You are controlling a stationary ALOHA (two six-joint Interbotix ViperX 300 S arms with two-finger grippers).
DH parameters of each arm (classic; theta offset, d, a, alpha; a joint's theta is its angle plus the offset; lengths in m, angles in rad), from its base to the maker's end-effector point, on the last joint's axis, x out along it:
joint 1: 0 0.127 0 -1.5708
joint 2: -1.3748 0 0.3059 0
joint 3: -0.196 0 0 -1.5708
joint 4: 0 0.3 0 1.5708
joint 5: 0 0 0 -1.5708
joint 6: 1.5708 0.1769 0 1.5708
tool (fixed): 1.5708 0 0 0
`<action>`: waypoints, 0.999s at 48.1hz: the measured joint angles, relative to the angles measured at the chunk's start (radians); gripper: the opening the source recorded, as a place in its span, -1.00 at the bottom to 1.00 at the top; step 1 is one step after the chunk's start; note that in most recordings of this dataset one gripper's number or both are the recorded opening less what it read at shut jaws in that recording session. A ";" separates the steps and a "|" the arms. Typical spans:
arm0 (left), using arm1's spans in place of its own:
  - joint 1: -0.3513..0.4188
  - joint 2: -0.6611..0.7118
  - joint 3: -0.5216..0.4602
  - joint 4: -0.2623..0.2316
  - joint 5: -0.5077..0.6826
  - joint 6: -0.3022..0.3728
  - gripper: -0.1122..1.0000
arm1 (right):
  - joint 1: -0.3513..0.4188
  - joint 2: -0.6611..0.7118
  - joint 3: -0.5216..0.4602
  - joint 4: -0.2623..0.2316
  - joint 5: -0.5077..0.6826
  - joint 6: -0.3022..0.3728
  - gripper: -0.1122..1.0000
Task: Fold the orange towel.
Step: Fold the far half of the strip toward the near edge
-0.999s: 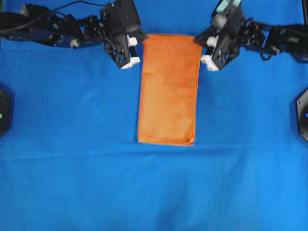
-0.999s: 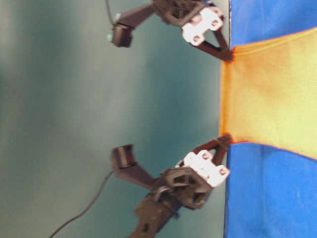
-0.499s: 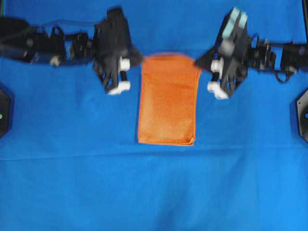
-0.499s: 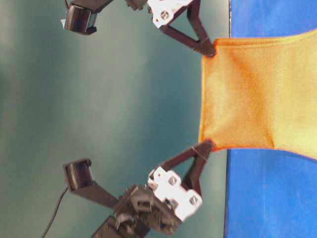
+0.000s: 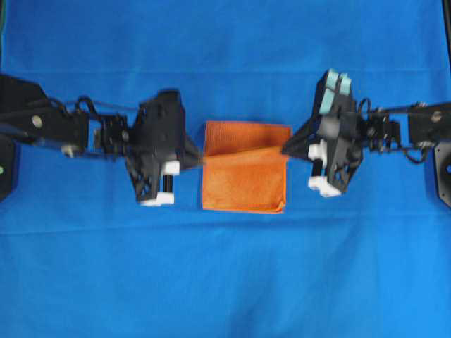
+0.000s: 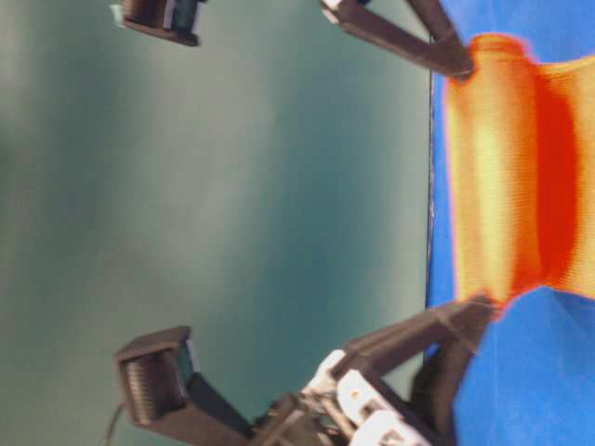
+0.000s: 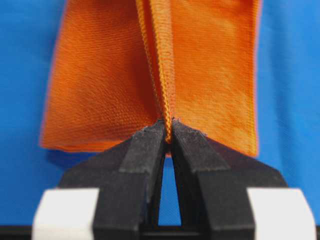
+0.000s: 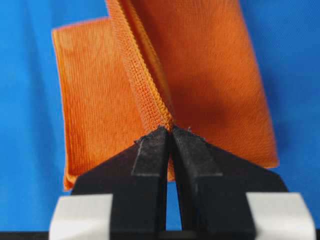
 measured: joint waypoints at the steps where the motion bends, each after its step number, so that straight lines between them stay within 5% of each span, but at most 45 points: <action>1: -0.003 0.011 0.002 0.002 -0.003 -0.005 -0.73 | 0.003 0.011 0.002 0.000 -0.006 0.003 -0.74; 38: -0.098 0.137 0.006 0.002 -0.115 -0.018 -0.64 | 0.084 0.183 0.000 0.014 -0.124 0.080 -0.72; 40: -0.098 0.137 0.006 0.002 -0.114 -0.018 -0.55 | 0.086 0.189 -0.006 0.018 -0.126 0.080 -0.65; 48: -0.100 0.137 0.006 0.002 -0.110 -0.017 0.13 | 0.103 0.196 -0.021 0.026 -0.124 0.080 0.23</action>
